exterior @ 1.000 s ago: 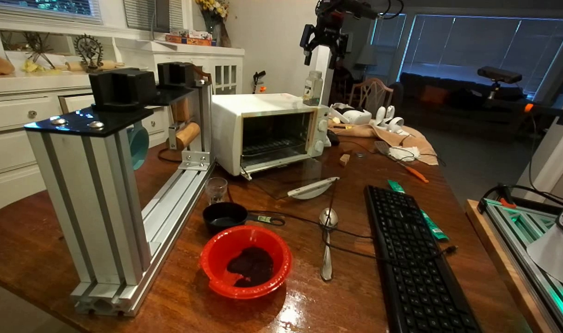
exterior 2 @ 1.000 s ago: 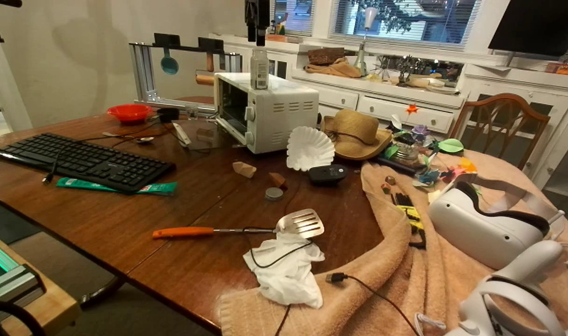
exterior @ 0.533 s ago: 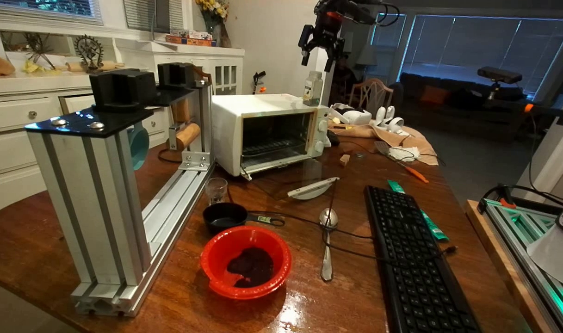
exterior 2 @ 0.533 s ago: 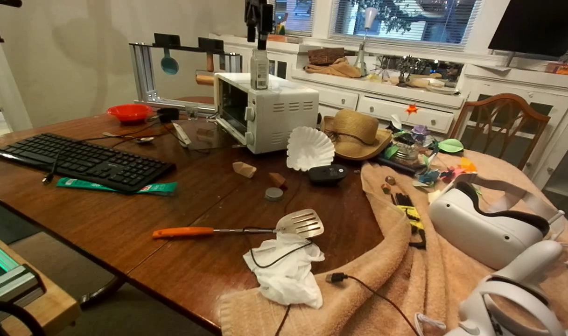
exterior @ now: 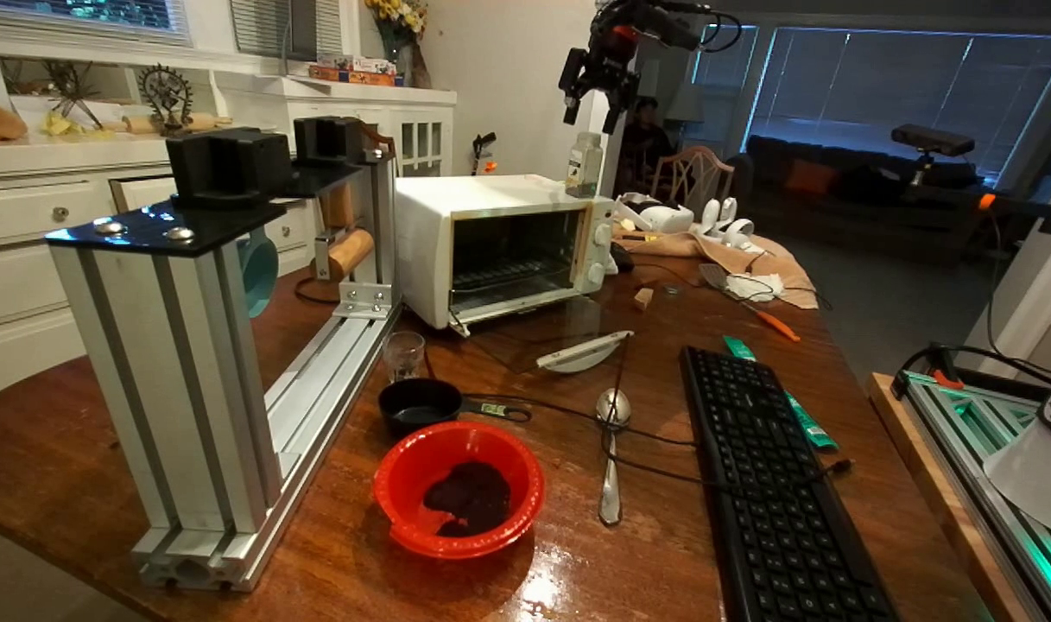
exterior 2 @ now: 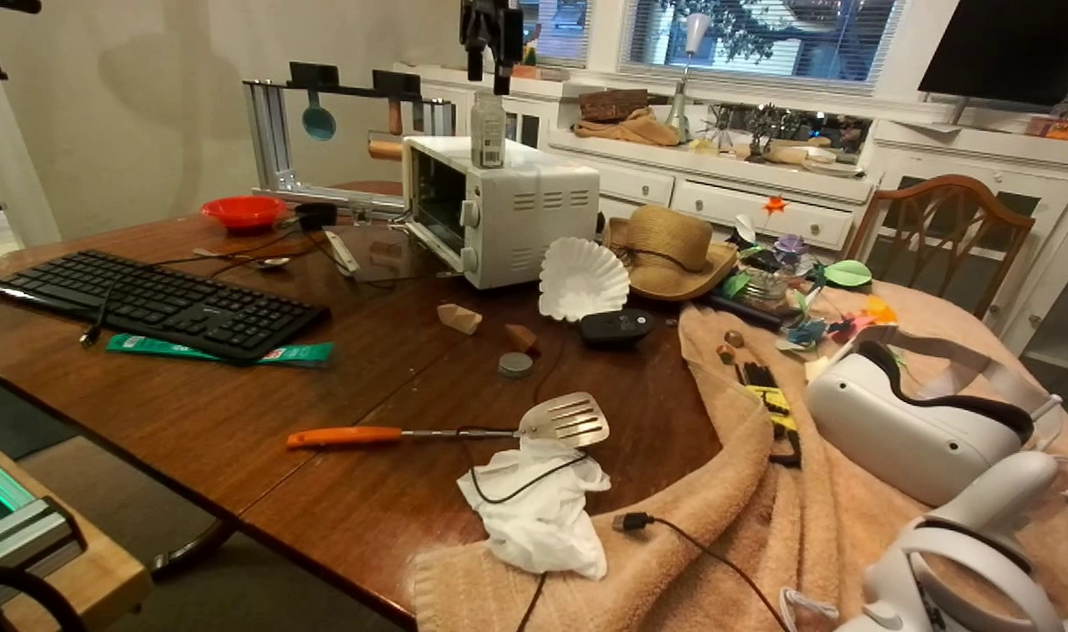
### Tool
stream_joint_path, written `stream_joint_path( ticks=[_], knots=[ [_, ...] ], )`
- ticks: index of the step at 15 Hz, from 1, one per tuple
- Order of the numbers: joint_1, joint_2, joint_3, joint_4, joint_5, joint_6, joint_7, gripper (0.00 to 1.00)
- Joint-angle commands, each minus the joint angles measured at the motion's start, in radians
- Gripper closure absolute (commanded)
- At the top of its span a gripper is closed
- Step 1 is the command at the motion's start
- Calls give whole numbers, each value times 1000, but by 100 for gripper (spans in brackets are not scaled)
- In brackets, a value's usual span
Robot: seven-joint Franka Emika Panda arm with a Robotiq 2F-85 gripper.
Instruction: Put the jar on the table
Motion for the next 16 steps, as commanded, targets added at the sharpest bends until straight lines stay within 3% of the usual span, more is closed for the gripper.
stream_joint_path(
  ticks=[1,9,10,12,16],
  knots=[
    [8,2,-2,-32,-39,57,-6,0],
    [20,-5,-1,-75,-108,79,4,0],
    [22,-6,-1,-80,-110,80,7,12],
    [25,-7,0,-89,-111,79,7,21],
    [29,-6,4,-102,-107,101,2,22]
  ],
)
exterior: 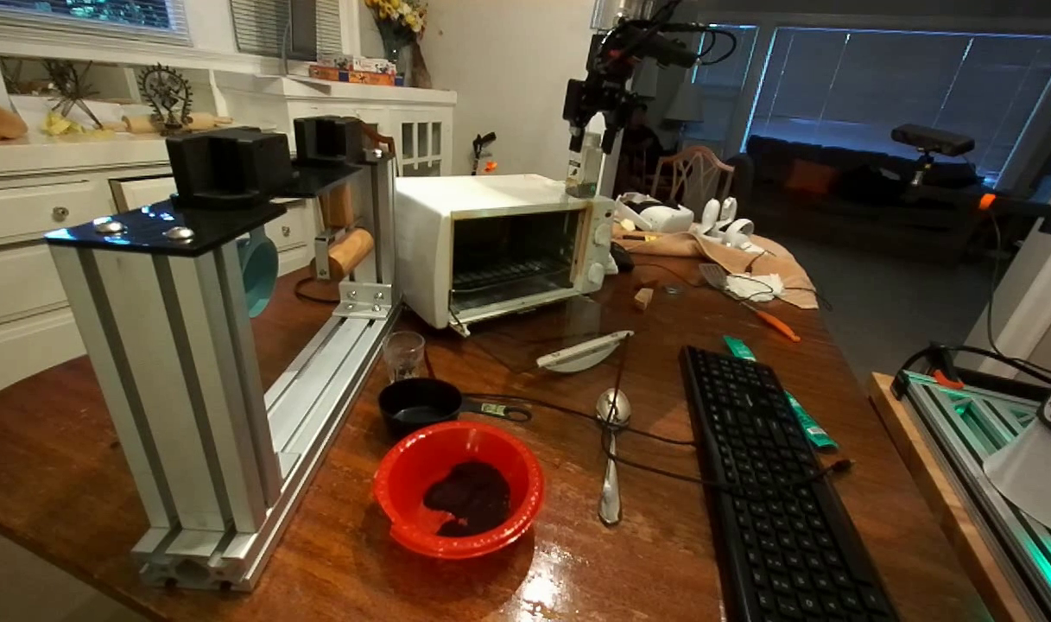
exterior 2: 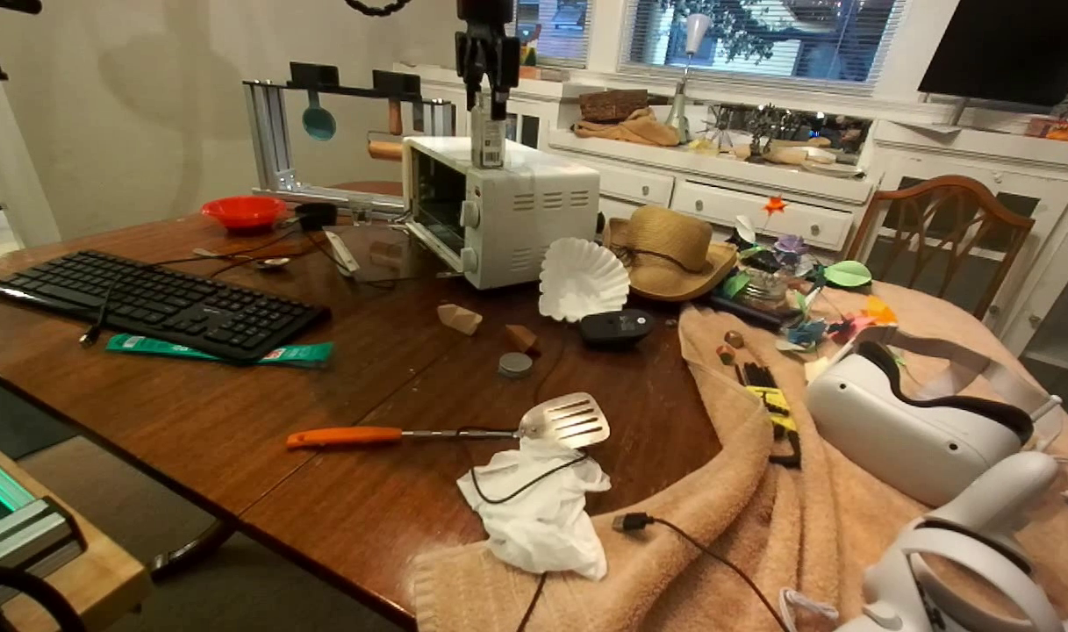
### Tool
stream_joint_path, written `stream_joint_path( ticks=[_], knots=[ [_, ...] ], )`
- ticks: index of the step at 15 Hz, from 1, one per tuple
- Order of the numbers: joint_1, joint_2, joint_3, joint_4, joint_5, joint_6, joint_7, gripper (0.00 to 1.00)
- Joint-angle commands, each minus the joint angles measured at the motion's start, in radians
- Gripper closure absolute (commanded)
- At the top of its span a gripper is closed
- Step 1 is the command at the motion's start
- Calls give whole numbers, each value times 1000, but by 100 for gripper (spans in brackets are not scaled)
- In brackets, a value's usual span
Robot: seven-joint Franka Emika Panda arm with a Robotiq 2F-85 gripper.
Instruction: Put the jar on the table
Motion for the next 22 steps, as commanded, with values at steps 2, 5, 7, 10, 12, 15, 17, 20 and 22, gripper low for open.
stream_joint_path(
  ticks=[2,5,7,10,12,15,17,20,22],
  knots=[
    [7,-10,4,-44,-9,57,-5,46],
    [6,-14,8,-55,-8,81,-13,70],
    [14,-35,4,-64,-27,75,0,76],
    [15,-99,-2,-91,-54,32,-4,76],
    [0,-135,-10,-105,-42,21,-7,76],
    [-32,-158,-43,-101,-21,7,12,76],
    [-61,-152,-68,-88,4,8,28,76],
    [-105,-111,-103,-50,36,6,59,76],
    [-136,-74,-114,-28,95,13,70,76]
  ],
)
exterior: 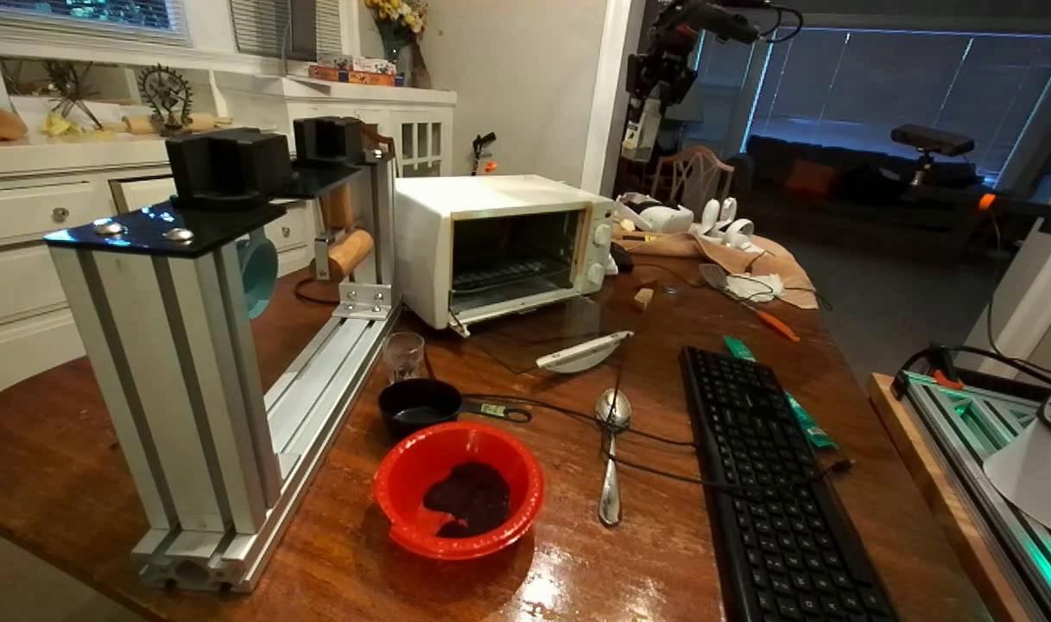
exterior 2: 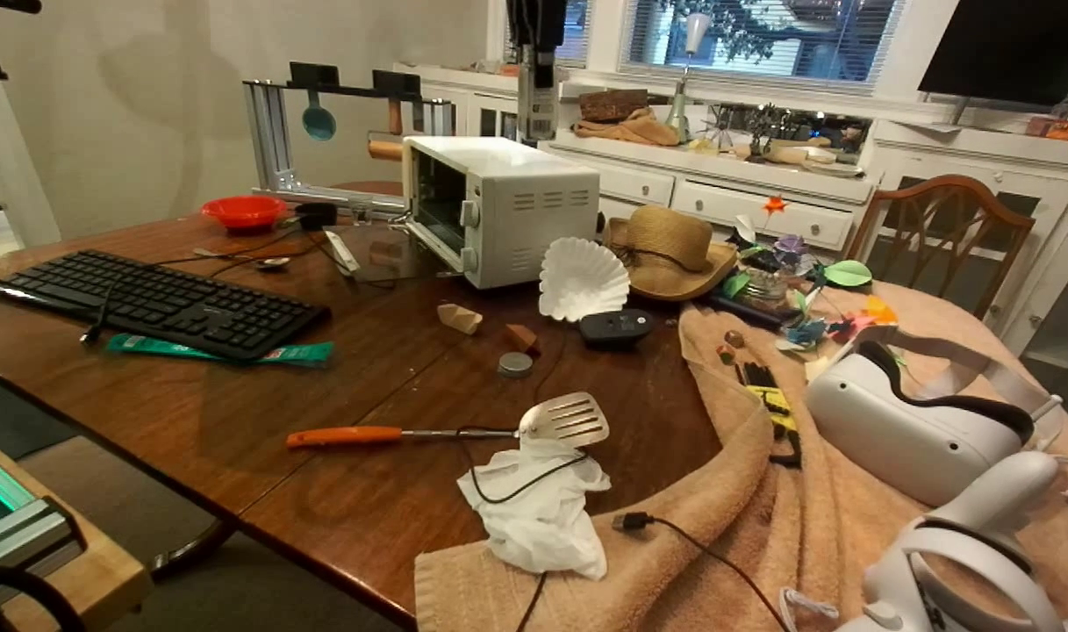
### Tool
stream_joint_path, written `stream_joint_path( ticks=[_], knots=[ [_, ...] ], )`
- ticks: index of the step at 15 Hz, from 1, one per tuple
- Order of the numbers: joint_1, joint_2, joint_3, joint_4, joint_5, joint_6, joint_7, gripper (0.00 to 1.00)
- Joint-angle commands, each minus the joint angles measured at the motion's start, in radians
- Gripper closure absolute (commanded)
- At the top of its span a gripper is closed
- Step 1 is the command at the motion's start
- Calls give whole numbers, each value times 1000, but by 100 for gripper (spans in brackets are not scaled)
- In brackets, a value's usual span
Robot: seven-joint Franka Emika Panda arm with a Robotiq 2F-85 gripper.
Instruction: Put the jar on the table
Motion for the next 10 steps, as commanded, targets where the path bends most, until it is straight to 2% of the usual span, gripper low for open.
stream_joint_path(
  ticks=[1,4,10],
  knots=[
    [-47,72,-15,53,103,-9,43,76],
    [-71,145,-22,76,153,32,96,76],
    [-99,283,-46,97,155,195,240,76]
  ],
)
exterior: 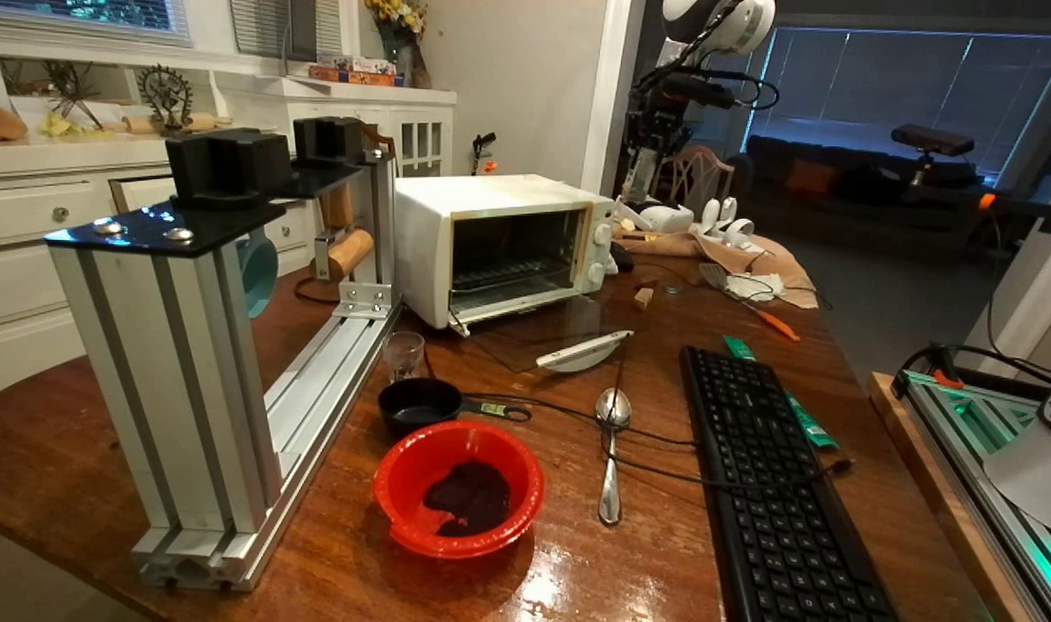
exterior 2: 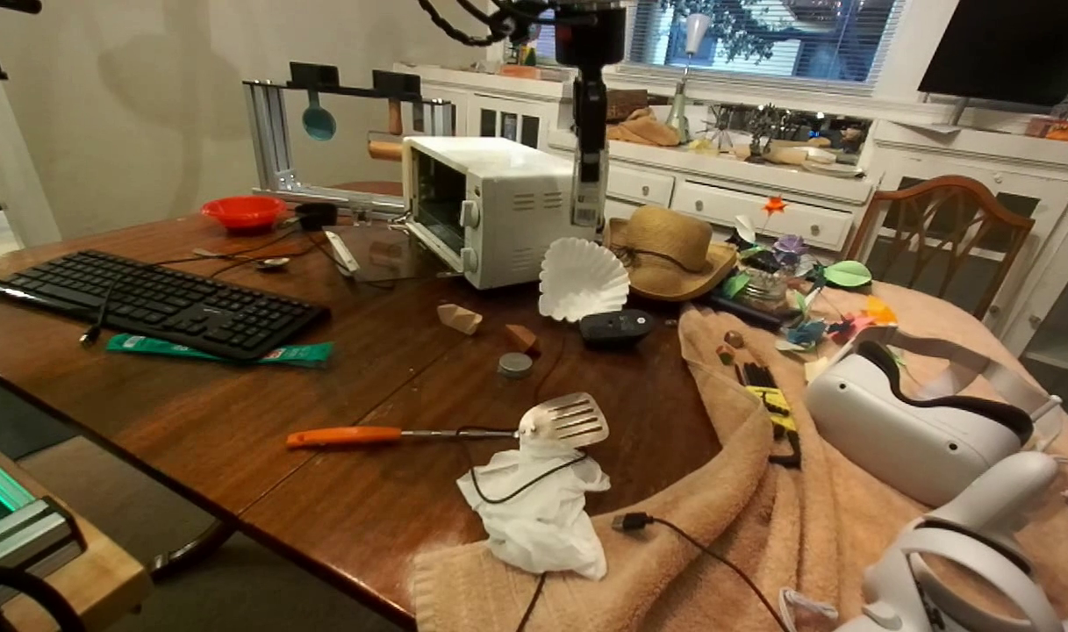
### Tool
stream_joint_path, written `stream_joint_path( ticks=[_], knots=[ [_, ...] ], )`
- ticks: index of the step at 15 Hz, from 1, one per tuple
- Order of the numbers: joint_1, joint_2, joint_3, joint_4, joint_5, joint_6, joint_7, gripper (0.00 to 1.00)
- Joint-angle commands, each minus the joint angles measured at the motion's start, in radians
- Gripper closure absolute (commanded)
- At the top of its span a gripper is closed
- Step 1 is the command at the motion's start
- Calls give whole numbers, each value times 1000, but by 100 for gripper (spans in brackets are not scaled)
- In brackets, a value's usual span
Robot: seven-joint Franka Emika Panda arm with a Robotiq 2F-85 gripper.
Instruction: Put the jar on the table
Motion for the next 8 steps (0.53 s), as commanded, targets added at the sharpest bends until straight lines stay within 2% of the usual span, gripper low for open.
stream_joint_path(
  ticks=[1,5,7,8],
  knots=[
    [-25,93,-10,54,36,41,96,76],
    [-65,163,-24,89,83,27,226,76],
    [-63,182,-45,98,80,34,306,76],
    [-62,153,-32,64,57,26,237,51]
  ],
)
